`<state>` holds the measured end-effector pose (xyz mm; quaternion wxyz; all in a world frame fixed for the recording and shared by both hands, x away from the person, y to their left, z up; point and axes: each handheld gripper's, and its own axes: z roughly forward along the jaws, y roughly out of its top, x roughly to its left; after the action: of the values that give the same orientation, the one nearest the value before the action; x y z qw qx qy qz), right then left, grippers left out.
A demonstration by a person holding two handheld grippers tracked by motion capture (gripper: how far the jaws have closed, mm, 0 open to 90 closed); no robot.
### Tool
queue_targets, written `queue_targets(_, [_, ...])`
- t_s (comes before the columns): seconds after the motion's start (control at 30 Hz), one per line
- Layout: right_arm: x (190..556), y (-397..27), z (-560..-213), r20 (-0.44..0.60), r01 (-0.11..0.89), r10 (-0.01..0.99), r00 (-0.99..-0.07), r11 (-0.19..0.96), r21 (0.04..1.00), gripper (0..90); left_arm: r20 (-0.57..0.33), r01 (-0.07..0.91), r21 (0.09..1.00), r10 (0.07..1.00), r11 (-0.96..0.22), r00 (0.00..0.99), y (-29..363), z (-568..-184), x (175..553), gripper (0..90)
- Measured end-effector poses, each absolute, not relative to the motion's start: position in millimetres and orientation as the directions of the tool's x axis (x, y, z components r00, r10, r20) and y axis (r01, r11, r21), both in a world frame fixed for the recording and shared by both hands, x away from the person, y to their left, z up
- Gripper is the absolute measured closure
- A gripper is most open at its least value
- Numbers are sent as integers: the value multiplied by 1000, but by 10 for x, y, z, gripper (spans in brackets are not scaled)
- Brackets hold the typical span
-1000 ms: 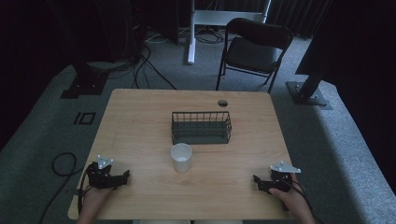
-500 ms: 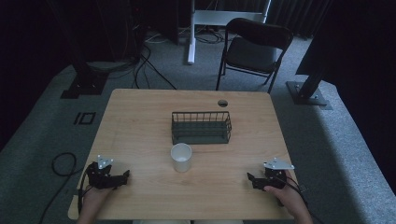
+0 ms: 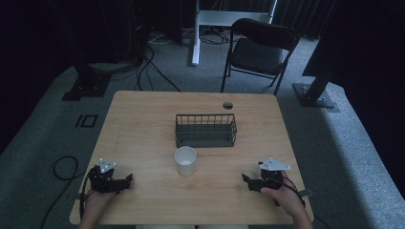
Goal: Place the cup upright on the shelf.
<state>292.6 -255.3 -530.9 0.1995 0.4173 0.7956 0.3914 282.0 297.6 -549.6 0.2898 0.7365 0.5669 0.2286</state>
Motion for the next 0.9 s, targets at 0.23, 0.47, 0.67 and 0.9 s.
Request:
queue_targets(0.23, [2961, -2406, -5253, 15, 478, 794, -607, 351, 805, 125, 8, 703, 686, 967, -189, 253, 2976, -5496, 2820, 9])
queue_targets(0.47, [2995, -2246, -5216, 11, 454, 764, -645, 372, 810, 129, 8, 703, 686, 967, -189, 253, 2976, -5496, 2820, 9])
queue_targets(0.67, [3021, -2054, -5204, 16, 435, 726, -687, 394, 810, 129, 8, 703, 686, 968, -189, 253, 2976, -5496, 2820, 9])
queue_targets(0.9, [3059, -1897, -5194, 17, 415, 702, -712, 402, 816, 129, 8, 702, 686, 967, -189, 253, 2976, -5496, 2820, 9])
